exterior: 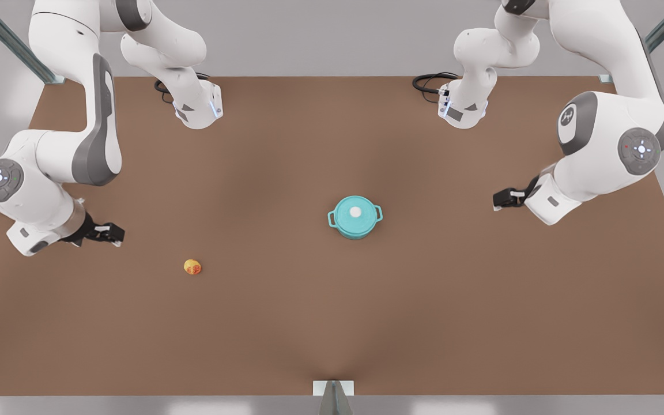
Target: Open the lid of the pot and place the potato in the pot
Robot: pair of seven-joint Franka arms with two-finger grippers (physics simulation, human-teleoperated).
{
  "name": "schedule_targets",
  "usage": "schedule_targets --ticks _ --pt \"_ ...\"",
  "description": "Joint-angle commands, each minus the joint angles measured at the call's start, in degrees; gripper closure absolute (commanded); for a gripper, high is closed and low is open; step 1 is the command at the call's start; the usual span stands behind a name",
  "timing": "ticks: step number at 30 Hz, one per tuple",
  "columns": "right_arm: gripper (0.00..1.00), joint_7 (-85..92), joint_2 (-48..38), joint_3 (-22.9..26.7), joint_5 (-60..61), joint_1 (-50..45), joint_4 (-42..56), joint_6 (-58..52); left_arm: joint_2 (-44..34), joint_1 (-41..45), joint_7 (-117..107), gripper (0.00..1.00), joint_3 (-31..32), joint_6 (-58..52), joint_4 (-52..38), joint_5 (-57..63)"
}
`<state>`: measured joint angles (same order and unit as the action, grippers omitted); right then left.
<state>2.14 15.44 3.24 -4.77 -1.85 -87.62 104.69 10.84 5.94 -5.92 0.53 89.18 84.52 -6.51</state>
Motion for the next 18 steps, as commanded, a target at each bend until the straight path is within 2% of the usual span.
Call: schedule_targets --ticks 1,4,6,7,9,11,13,14,16,18 --pt "0.00 1.3 -0.1 0.0 -0.3 0.0 0.0 5.0 0.0 0.0 -0.4 0.00 0.1 4.5 -0.1 -0.1" --pt "0.00 2.0 0.0 -0.2 -0.4 -1.1 -0.1 4.7 1.2 2.8 -0.9 0.00 0.3 4.3 0.1 0.4" --pt "0.00 8.2 1.0 -0.1 -5.3 -4.6 -0.5 4.6 3.0 16.5 -21.0 0.00 1.1 4.5 -0.6 4.4" --pt "0.00 18.1 1.0 -0.3 -5.0 -4.7 -0.3 3.9 7.6 22.0 -28.9 0.00 1.2 4.6 -5.1 4.9" --pt "0.00 28.3 1.0 -0.8 -2.0 -4.6 -0.2 3.9 10.7 28.7 -32.0 0.00 1.2 6.7 -5.8 5.8" --pt "0.00 35.8 1.6 -2.8 -1.3 -4.8 -0.5 4.1 14.7 34.9 -44.1 0.00 1.2 12.6 -5.4 6.1" --pt "0.03 39.6 5.1 -3.2 -1.0 -6.3 -0.9 6.3 19.2 37.0 -52.3 0.00 1.2 20.3 -2.7 9.9" --pt "0.00 42.7 5.7 -3.5 0.8 -6.4 -1.9 8.8 20.4 37.3 -56.4 0.00 1.2 23.7 -2.1 9.9" --pt "0.00 48.4 7.1 -3.8 0.4 -7.3 -4.3 15.5 21.6 37.1 -58.0 0.00 1.2 27.2 -2.0 10.0" --pt "0.00 48.8 8.0 -3.8 -2.7 -7.6 -5.5 19.1 21.4 36.7 -57.6 0.00 1.1 33.8 2.7 9.9"
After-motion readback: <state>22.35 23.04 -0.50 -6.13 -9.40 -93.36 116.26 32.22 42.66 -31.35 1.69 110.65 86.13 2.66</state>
